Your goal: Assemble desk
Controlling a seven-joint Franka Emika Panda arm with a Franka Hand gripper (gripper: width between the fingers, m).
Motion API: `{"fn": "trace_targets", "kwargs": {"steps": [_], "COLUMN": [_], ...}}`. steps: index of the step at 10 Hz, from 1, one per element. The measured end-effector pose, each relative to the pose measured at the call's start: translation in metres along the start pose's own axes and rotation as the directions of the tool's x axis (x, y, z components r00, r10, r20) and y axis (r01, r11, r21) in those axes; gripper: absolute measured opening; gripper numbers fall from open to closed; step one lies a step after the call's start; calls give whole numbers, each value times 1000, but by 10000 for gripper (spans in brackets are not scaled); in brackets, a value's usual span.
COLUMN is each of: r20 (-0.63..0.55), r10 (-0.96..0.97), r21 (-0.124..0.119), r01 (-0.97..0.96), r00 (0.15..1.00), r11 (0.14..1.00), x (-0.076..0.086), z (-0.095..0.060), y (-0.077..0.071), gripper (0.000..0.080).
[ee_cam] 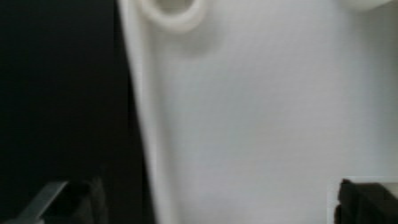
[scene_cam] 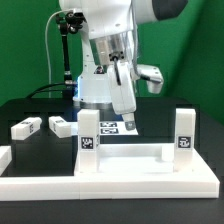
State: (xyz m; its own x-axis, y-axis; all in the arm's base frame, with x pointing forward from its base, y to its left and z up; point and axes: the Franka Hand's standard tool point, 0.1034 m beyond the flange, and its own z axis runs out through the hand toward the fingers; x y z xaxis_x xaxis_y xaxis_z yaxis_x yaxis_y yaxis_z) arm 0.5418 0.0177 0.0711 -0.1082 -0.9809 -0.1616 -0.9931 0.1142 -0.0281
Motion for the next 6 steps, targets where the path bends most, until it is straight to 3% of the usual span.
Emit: {"fn": "trace_targets", "kwargs": {"steps": [1, 6], "r20": [-27, -33], "r10": [-39, -49], "r21": [16, 5], "r01": [39, 49], "r00": [999, 998], "r11": [999, 999], "x": [8, 10], "z": [9, 16], "y": [7, 8], "gripper": [649, 649]}}
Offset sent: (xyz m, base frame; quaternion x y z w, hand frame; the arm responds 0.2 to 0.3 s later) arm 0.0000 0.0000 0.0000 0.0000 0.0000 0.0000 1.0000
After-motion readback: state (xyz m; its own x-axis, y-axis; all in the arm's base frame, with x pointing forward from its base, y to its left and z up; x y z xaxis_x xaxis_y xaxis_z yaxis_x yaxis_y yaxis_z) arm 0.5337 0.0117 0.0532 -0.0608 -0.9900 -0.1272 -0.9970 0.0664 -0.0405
